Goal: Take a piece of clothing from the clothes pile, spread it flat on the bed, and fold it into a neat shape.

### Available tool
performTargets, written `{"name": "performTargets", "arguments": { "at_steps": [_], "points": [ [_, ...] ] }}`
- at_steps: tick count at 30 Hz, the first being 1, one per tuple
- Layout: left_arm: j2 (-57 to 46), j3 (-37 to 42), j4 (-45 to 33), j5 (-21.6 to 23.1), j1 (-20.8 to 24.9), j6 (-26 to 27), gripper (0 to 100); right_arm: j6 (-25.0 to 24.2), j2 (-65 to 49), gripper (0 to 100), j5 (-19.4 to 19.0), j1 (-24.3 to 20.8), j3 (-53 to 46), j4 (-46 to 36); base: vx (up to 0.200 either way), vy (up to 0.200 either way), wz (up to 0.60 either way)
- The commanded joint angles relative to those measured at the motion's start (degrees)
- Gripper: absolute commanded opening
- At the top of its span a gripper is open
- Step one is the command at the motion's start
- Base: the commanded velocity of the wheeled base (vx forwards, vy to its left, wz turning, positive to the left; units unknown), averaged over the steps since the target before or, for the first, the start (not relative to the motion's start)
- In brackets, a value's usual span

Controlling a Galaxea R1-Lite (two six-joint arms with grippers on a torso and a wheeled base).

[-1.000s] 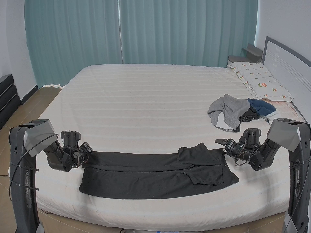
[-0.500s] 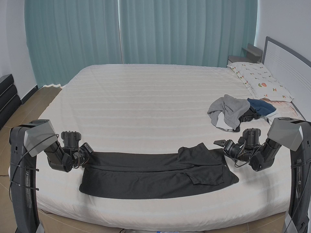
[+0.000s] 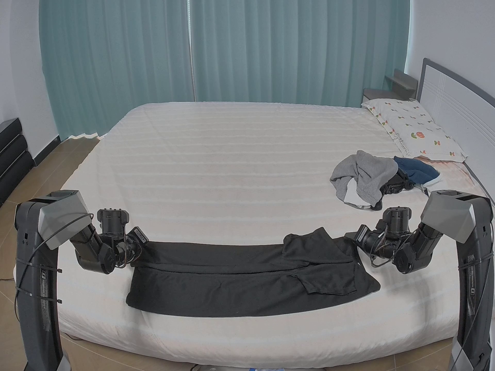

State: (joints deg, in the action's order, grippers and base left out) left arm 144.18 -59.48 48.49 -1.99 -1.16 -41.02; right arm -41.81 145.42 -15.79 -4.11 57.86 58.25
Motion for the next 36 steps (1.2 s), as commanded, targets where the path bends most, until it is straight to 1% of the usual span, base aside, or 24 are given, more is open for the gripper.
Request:
{"name": "performTargets", "arguments": {
  "at_steps": [1,9,11,22,23,28,31,35,36],
  "points": [
    [0.1,0.1,-0.1,0.0,-0.1,0.0,0,0.2,0.7,0,0.1,0.1,0.2,0.0,0.0,0.0,0.0],
    [0.0,0.1,-0.1,0.0,-0.1,0.1,0,0.3,0.4,0,0.2,0.9,0.2,0.1,0.0,0.0,0.0],
    [0.0,0.1,-0.1,0.0,-0.1,0.1,0,0.3,0.5,0,0.5,1.7,0.5,0.3,0.0,0.0,0.0],
    [-0.4,0.4,-0.5,0.2,-0.1,0.2,0,0.4,0.6,0,0.5,1.7,0.4,0.2,0.0,0.0,0.0],
    [-0.5,0.5,-0.5,0.3,-0.1,0.1,100,0.4,0.6,100,0.5,1.7,0.4,0.2,0.0,0.0,0.0],
    [-0.7,0.5,-0.5,0.7,-0.4,-0.2,100,0.2,-0.1,100,0.4,1.7,-0.5,0.9,0.0,0.0,0.0],
    [-1.0,0.5,-0.1,0.7,-0.7,-0.3,100,-0.3,-2.4,100,0.4,2.1,-1.4,1.0,0.0,0.0,0.0],
    [-4.0,0.9,-0.5,0.8,-1.7,-0.5,100,-1.1,-5.9,100,0.4,2.7,-4.0,1.0,0.0,0.0,0.0],
    [-6.5,1.4,-0.6,0.8,-1.9,-0.6,100,-1.5,-8.4,100,0.4,2.9,-5.6,1.0,0.0,0.0,0.0]
  ]
}}
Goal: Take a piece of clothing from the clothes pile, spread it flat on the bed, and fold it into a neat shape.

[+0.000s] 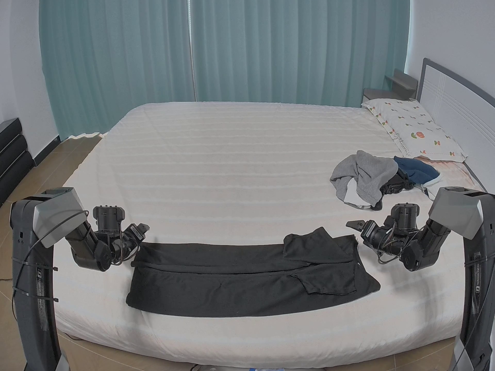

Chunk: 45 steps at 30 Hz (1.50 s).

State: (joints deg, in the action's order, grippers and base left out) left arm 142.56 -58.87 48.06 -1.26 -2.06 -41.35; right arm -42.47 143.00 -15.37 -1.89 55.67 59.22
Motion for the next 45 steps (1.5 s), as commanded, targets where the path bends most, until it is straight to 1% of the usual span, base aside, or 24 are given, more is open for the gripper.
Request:
{"name": "performTargets", "arguments": {
  "at_steps": [1,5,9,10,12,14,15,16,17,18,20,23,26,27,29,30,32,33,37,39,41,43,44,45],
  "points": [
    [-6.0,0.9,-0.2,0.0,-1.0,-0.2,100,-1.1,-6.9,100,0.0,0.8,-4.1,-0.1,0.0,0.0,0.0],
    [-9.8,2.3,-0.8,0.0,-0.9,-0.2,100,-1.5,-10.2,100,0.0,0.7,-5.7,-1.0,0.0,0.0,0.0],
    [-12.3,7.7,-0.9,0.0,-0.5,-0.2,100,-1.5,-12.7,100,0.1,0.2,-9.9,-0.7,0.0,0.0,0.0],
    [-13.6,10.6,-0.7,0.4,-0.5,-0.4,100,-1.6,-14.5,100,-0.1,0.2,-12.6,-0.2,0.0,0.0,0.0],
    [-14.8,13.9,-0.6,1.1,-0.3,-2.1,100,-2.6,-16.9,100,-0.3,0.1,-16.7,-0.1,0.0,0.0,0.0],
    [-15.6,17.1,-0.2,1.8,0.6,-5.0,100,-3.9,-18.5,100,-0.2,-0.7,-21.1,0.8,0.0,0.0,0.0],
    [-15.6,17.1,-0.2,1.8,0.6,-5.0,100,-3.9,-18.5,100,-0.2,-0.7,-21.1,0.8,0.0,0.0,0.0],
    [-16.9,20.5,0.5,2.9,1.5,-8.6,100,-4.9,-19.7,100,-0.1,-1.2,-25.4,3.5,0.0,0.0,0.0],
    [-17.1,21.2,0.7,3.3,1.7,-9.3,100,-5.0,-19.8,100,-0.1,-1.3,-26.4,4.2,-0.2,0.0,0.0],
    [-18.2,23.6,1.3,4.4,2.5,-11.2,100,-5.4,-20.2,100,-0.1,-1.7,-29.7,6.8,-0.2,0.0,0.0],
    [-19.5,26.9,2.0,5.1,3.7,-13.0,100,-5.9,-21.0,100,0.1,-3.6,-34.3,10.3,-0.2,0.0,0.0],
    [-19.9,30.7,3.0,4.9,5.3,-14.0,100,-7.4,-21.7,100,0.9,-5.1,-39.3,14.8,-0.2,0.0,0.0],
    [-19.7,34.2,5.8,4.5,5.8,-14.4,100,-11.0,-21.4,100,1.5,-6.1,-41.8,17.4,-0.2,0.0,0.0],
    [-19.7,34.2,5.8,4.5,5.8,-14.4,100,-11.0,-21.4,100,1.5,-6.1,-41.8,17.4,-0.2,0.0,0.0],
    [-19.4,37.5,9.6,4.6,5.8,-14.2,100,-13.7,-20.0,100,1.5,-7.2,-42.6,18.6,-0.1,0.0,0.0],
    [-19.4,37.5,9.6,4.6,5.8,-14.2,100,-13.7,-20.0,100,1.5,-7.2,-42.6,18.6,0.0,0.0,0.0],
    [-17.5,38.5,12.9,4.2,6.3,-13.5,100,-14.0,-18.9,100,1.5,-7.4,-42.5,19.4,0.0,0.0,0.0],
    [-17.2,38.5,13.0,4.2,6.3,-13.5,100,-14.0,-18.0,100,1.5,-7.8,-42.4,20.1,0.0,0.0,0.0],
    [-11.6,37.2,19.2,-1.6,8.7,-12.6,100,-14.0,-12.9,100,1.6,-8.7,-41.1,22.8,0.0,0.0,0.0],
    [-9.5,37.2,21.0,-4.0,10.3,-10.8,100,-14.0,-10.8,100,1.7,-9.0,-41.0,24.3,0.0,0.0,0.0],
    [-7.2,36.9,22.1,-6.3,11.1,-8.3,100,-14.0,-9.5,100,2.7,-9.9,-41.3,26.3,0.0,0.0,0.0],
    [-6.2,35.8,22.8,-8.0,11.1,-7.1,100,-13.9,-8.5,100,4.2,-10.4,-41.3,28.0,0.0,0.0,0.0],
    [-6.1,35.8,22.9,-8.1,11.2,-7.1,100,-13.9,-8.5,100,4.3,-10.4,-41.3,28.1,0.0,0.0,0.0],
    [-5.8,35.1,22.9,-8.4,11.2,-7.1,100,-13.8,-7.6,100,5.2,-10.6,-41.3,28.8,0.0,0.0,0.0]
  ]
}}
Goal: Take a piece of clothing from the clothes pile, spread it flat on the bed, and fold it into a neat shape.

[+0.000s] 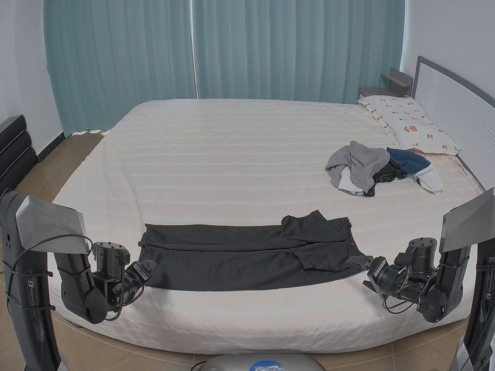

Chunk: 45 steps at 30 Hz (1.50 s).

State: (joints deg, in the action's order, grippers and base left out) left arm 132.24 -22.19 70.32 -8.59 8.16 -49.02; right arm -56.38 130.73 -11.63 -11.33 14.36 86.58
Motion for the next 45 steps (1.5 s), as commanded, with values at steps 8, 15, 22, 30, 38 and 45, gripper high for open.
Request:
{"name": "performTargets", "arguments": {
  "at_steps": [8,15,22,30,38,45],
  "points": [
    [4.7,-4.2,0.4,-0.9,0.8,0.2,100,0.0,4.6,100,1.7,-1.2,0.1,2.1,0.0,0.0,0.0],
    [5.7,-5.8,0.1,-1.1,0.9,0.9,0,0.5,4.6,100,4.3,-1.7,0.4,2.1,0.0,0.0,0.0],
    [5.8,-5.2,0.5,-1.2,0.8,0.9,0,0.7,5.1,100,7.6,-3.4,0.6,1.8,0.0,0.0,0.0],
    [5.3,-4.4,0.6,-1.2,0.4,-1.1,0,1.4,8.7,100,9.8,-3.6,6.5,-1.1,0.0,0.0,0.0],
    [5.2,-4.4,0.7,-1.0,0.3,-1.7,0,3.7,11.3,100,14.5,-5.3,11.7,-4.0,0.0,0.0,0.0],
    [5.2,-4.3,0.7,-0.8,0.1,-1.7,0,3.7,12.1,100,15.3,-5.3,15.3,-4.8,0.0,0.0,0.0]
  ]
}}
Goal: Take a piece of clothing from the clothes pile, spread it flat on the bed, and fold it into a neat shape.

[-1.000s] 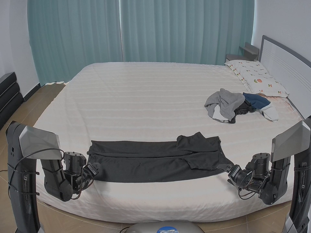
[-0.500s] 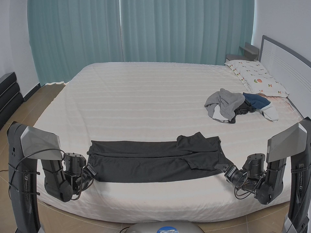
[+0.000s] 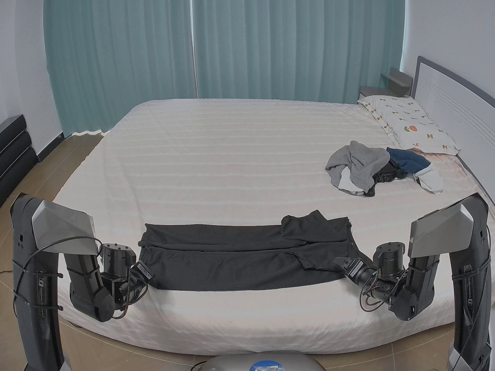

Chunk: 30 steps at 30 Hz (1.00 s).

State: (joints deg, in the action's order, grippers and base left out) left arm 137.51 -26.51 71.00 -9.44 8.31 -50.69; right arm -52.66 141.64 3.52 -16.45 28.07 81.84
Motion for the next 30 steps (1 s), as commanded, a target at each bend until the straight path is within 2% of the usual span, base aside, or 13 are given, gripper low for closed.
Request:
{"name": "performTargets", "arguments": {
  "at_steps": [1,11,12,21,30],
  "points": [
    [-0.1,0.1,0.0,0.1,-0.1,0.0,0,0.0,1.3,100,0.2,-0.2,2.3,-0.3,0.0,0.0,0.0],
    [-0.1,0.2,0.0,0.2,-0.3,0.0,0,0.1,1.8,100,0.7,-0.2,8.4,-5.5,0.0,0.0,0.0],
    [-0.1,0.2,0.0,0.2,-0.3,0.0,0,0.2,1.8,0,1.0,-0.2,8.3,-5.5,0.0,0.0,0.0],
    [-0.1,0.3,0.0,0.1,-0.4,0.0,0,0.3,0.1,0,1.9,-0.2,6.3,-6.3,0.0,0.0,0.0],
    [-3.1,1.6,-0.2,0.3,-3.1,0.5,0,0.6,-5.1,0,1.8,-0.3,-0.3,-6.2,0.0,0.0,0.0]
  ]
}}
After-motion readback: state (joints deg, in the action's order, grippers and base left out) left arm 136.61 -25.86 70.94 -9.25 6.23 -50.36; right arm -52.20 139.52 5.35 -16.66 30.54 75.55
